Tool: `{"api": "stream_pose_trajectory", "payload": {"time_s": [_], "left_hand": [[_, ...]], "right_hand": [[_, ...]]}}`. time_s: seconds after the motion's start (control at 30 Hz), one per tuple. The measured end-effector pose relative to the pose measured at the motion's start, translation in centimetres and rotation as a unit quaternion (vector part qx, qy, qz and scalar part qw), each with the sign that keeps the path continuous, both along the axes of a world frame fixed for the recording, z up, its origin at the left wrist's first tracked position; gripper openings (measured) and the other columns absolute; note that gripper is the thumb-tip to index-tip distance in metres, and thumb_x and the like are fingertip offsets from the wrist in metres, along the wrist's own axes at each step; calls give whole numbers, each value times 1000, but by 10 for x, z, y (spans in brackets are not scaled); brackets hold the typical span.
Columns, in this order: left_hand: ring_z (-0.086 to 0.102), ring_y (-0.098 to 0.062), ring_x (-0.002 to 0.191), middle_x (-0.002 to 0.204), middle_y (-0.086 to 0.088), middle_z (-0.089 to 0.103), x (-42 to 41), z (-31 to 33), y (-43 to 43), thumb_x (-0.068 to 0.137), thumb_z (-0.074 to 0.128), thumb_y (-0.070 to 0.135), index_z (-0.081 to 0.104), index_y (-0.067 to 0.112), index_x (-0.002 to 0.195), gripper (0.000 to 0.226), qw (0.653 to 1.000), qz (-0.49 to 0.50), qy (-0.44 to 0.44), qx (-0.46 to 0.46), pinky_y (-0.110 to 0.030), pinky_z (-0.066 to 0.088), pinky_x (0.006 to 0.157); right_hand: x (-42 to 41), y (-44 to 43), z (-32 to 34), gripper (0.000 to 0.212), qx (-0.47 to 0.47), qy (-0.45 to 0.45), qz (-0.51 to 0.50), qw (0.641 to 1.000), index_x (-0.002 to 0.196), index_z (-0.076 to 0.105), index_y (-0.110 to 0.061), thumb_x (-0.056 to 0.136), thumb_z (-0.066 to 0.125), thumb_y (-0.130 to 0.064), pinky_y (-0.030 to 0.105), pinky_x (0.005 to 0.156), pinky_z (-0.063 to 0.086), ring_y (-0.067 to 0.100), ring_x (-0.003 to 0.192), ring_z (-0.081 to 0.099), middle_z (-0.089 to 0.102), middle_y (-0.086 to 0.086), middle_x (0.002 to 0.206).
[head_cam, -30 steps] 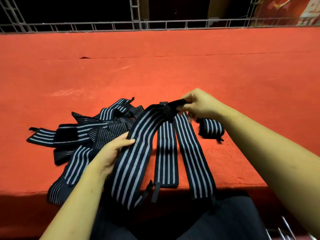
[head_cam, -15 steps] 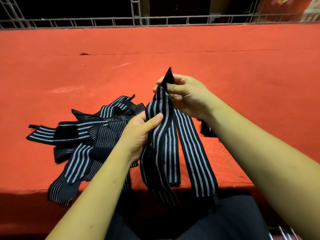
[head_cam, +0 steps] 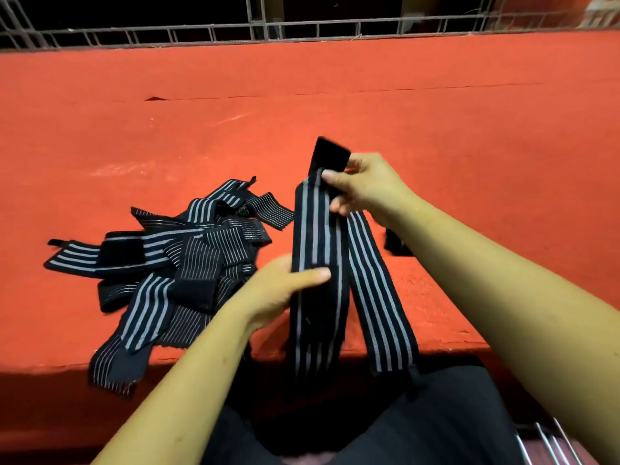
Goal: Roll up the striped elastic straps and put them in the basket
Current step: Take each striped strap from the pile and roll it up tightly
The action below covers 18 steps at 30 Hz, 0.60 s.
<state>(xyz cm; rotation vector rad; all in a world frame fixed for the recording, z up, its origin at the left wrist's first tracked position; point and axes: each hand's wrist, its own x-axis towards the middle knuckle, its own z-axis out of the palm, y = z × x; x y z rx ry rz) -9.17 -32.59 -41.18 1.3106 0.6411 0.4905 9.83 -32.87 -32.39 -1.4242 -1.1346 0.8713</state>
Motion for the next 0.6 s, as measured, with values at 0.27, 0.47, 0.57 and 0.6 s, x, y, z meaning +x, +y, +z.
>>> {"api": "stream_pose_trajectory", "payload": {"time_s": [0.27,0.47,0.57,0.6], "left_hand": [[67,-24,111,118,-10,72,-30,-40,-13,84,71,21,75,13,107,25,970,-184,118,-105,-43,50,103],[72,-21,95,110,-13,74,-28,-23,-6,97,56,13,67,5,113,22,991,-24,56,-120,-33,60,76],[71,-24,106,116,-15,72,-24,-22,-4,100,53,13,65,3,119,25,993,10,33,-109,-33,58,86],[70,-25,108,116,-15,72,-23,-24,-3,100,52,13,64,2,121,26,994,20,24,-109,-32,59,87]], "right_hand": [[49,27,10,30,130,-87,-223,962,86,62,-34,90,52,-6,48,80,59,24,80,71,72,2,88],[53,25,-11,14,130,-105,-225,960,95,60,-21,89,51,-12,33,75,53,13,82,62,69,1,90],[49,25,-17,12,143,-99,-206,963,99,61,-13,91,53,-17,35,79,55,20,88,66,72,11,100],[47,25,-17,13,141,-98,-202,964,101,61,-11,92,52,-15,37,80,55,21,90,67,72,11,100]]}}
